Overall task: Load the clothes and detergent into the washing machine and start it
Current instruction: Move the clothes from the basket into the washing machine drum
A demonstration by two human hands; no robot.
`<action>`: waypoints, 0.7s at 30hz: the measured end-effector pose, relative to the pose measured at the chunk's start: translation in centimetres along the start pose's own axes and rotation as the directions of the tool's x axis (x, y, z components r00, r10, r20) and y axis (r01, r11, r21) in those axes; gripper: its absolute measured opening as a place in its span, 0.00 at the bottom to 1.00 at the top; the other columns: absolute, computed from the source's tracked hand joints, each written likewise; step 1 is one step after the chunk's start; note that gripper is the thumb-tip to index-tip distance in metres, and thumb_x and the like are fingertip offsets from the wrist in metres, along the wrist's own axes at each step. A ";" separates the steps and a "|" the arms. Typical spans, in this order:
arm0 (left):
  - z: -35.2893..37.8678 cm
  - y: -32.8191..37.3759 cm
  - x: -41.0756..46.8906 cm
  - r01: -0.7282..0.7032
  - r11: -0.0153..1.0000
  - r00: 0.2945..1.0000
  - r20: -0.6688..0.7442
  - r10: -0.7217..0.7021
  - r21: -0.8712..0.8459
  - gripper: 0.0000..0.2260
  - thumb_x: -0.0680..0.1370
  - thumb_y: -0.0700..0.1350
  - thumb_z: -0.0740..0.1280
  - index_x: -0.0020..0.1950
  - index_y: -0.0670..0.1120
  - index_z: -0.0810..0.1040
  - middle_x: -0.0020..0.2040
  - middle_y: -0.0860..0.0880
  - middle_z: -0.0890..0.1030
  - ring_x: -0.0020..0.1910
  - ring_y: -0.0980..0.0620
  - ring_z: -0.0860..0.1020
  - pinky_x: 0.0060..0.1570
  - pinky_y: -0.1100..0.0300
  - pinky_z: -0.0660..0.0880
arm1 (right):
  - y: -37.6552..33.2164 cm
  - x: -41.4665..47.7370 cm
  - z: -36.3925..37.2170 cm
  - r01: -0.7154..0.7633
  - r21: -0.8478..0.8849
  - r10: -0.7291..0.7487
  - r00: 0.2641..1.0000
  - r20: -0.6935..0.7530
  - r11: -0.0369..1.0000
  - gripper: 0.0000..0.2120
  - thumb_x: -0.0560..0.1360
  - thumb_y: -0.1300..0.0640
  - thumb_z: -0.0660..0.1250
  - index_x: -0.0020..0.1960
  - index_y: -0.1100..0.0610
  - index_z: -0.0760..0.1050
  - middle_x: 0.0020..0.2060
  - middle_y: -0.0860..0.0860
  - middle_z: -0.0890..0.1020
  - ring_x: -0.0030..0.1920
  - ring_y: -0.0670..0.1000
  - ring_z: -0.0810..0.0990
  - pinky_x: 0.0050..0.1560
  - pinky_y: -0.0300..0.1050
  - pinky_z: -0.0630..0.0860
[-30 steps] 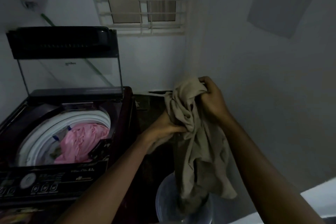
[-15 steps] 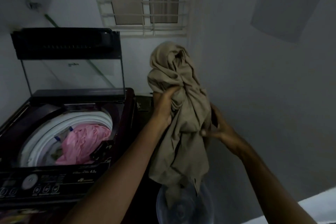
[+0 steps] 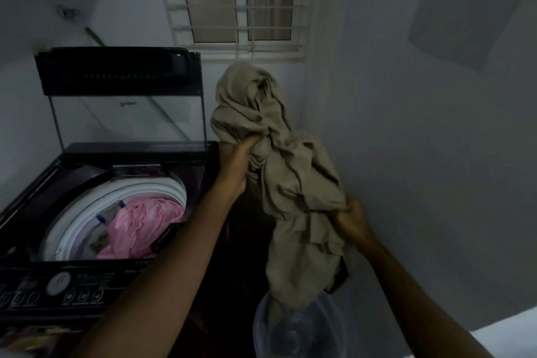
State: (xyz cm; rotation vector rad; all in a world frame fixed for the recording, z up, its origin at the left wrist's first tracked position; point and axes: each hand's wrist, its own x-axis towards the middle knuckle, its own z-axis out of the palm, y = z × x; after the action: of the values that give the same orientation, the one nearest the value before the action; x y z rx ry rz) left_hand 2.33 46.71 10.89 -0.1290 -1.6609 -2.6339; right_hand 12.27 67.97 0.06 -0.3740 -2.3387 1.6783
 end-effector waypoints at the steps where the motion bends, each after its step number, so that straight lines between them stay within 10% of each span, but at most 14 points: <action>1: -0.9 -0.3 0.2 -0.048 0.990 0.999 0.018 0.046 0.133 0.15 0.75 0.36 0.72 0.55 0.52 0.78 0.49 0.57 0.83 0.49 0.60 0.83 0.43 0.67 0.78 | -0.6 0.4 -1.1 0.020 -0.028 -0.021 0.999 -0.029 0.999 0.08 0.73 0.56 0.71 0.53 0.52 0.80 0.51 0.52 0.84 0.52 0.51 0.82 0.54 0.55 0.80; 6: -3.0 -2.4 1.0 -0.175 0.750 0.971 0.239 0.023 0.638 0.37 0.63 0.60 0.79 0.68 0.48 0.73 0.61 0.52 0.80 0.59 0.57 0.79 0.61 0.55 0.77 | -6.1 2.5 -3.3 0.132 -0.128 -0.153 0.973 -0.173 0.983 0.08 0.68 0.52 0.66 0.44 0.54 0.75 0.39 0.51 0.82 0.42 0.52 0.80 0.41 0.50 0.76; 15: -1.1 -3.5 -0.3 -0.313 0.698 0.842 0.528 -0.109 0.644 0.64 0.55 0.66 0.80 0.79 0.52 0.45 0.77 0.52 0.60 0.76 0.54 0.62 0.74 0.54 0.63 | -12.7 2.8 -0.8 0.038 0.174 -0.044 0.999 0.032 0.984 0.12 0.76 0.63 0.62 0.58 0.59 0.71 0.49 0.52 0.78 0.46 0.48 0.79 0.38 0.38 0.76; 18: -0.6 -4.2 -0.7 -0.442 0.587 0.868 0.488 0.091 0.678 0.60 0.56 0.72 0.76 0.78 0.45 0.56 0.75 0.47 0.64 0.74 0.51 0.63 0.74 0.56 0.63 | -13.7 2.1 0.1 -0.023 0.328 -0.020 0.992 0.127 0.944 0.21 0.70 0.62 0.66 0.62 0.60 0.69 0.54 0.54 0.78 0.49 0.51 0.80 0.38 0.39 0.79; 21: -0.1 -3.6 -1.1 -0.458 0.699 0.885 0.356 0.300 0.549 0.38 0.60 0.59 0.79 0.66 0.49 0.72 0.63 0.48 0.78 0.64 0.52 0.76 0.63 0.53 0.75 | -14.7 1.7 0.3 -0.039 0.427 -0.055 0.977 0.206 0.904 0.25 0.68 0.63 0.65 0.66 0.60 0.68 0.58 0.57 0.78 0.56 0.56 0.80 0.49 0.47 0.81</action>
State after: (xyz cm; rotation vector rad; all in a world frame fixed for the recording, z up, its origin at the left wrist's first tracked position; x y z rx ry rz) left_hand 3.22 48.20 7.50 -0.7129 -2.1915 -1.7082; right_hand 9.60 63.79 13.96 -0.1002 -2.0065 2.2567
